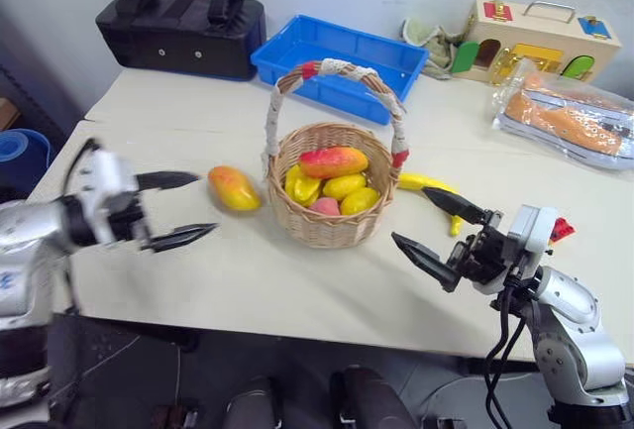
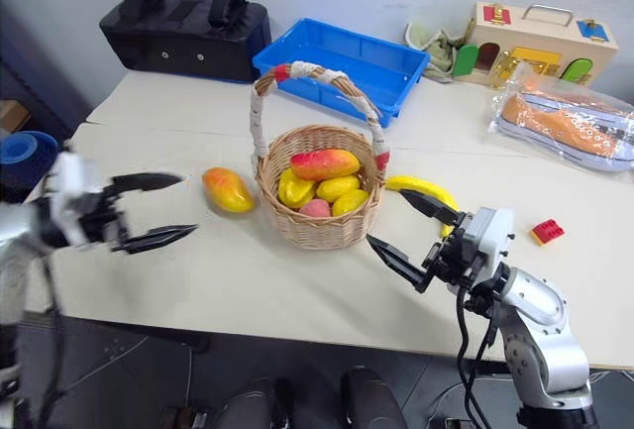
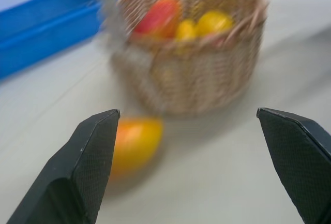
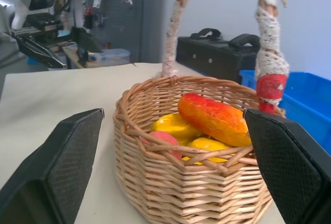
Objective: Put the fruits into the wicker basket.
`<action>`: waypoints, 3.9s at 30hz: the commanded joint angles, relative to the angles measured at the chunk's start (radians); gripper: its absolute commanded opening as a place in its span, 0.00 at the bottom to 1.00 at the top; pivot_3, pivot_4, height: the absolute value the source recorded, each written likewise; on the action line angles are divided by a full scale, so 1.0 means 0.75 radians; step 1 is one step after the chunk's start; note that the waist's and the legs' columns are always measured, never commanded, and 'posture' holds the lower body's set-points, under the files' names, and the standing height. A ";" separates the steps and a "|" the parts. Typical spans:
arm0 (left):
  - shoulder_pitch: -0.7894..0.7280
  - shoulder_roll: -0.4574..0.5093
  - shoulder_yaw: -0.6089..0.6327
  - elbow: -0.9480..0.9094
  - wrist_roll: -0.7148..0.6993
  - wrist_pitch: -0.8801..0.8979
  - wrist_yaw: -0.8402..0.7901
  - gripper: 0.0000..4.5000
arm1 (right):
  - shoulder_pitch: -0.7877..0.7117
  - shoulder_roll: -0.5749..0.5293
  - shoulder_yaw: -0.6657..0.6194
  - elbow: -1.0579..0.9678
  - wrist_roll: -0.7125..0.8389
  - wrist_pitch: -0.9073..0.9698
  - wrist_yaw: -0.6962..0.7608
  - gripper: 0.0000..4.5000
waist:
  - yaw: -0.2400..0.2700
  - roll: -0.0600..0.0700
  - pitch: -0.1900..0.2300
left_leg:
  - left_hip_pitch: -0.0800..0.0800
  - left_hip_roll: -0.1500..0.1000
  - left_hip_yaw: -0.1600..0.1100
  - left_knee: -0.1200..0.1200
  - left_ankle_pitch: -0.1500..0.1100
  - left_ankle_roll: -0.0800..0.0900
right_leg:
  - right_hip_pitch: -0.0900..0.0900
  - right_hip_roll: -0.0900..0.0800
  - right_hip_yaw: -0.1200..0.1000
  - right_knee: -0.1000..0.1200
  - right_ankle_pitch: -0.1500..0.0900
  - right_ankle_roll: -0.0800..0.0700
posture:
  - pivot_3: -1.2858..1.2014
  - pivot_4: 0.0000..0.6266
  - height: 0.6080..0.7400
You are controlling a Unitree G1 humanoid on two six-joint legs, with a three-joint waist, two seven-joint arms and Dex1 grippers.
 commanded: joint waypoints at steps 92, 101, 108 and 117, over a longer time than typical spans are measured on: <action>-1.165 -0.694 -0.958 0.399 0.508 0.013 0.231 0.67 | 0.472 -0.059 -0.251 -0.297 0.017 -0.012 -0.120 1.00 | 0.030 -0.004 -0.001 | -0.002 0.000 0.004 0.019 -0.005 0.003 | 0.002 0.000 0.004 0.008 -0.001 0.006 | 0.52 0.24 1.00; -1.100 -0.594 -0.876 0.151 0.365 0.204 0.119 1.00 | 0.499 -0.057 -0.273 -0.307 0.013 -0.017 -0.166 1.00 | 0.039 -0.003 -0.001 | -0.003 0.000 0.003 0.019 -0.005 0.003 | 0.002 0.000 0.003 0.008 -0.001 0.006 | 0.52 0.24 1.00; -1.003 -0.384 -0.744 0.027 0.243 0.290 0.030 1.00 | 0.484 -0.088 -0.358 -0.215 0.039 0.004 -0.137 1.00 | 0.038 -0.001 -0.001 | -0.002 0.000 0.003 0.019 -0.005 0.003 | 0.002 0.000 0.003 0.008 -0.001 0.006 | 0.52 0.24 1.00; -0.980 -0.512 -0.812 0.227 0.326 0.117 0.157 1.00 | 0.406 -0.082 -0.322 -0.149 0.025 0.020 -0.115 1.00 | 0.052 -0.001 -0.001 | -0.004 -0.002 0.002 0.021 -0.006 0.007 | 0.003 -0.003 0.002 0.005 -0.001 0.006 | 0.52 0.24 1.00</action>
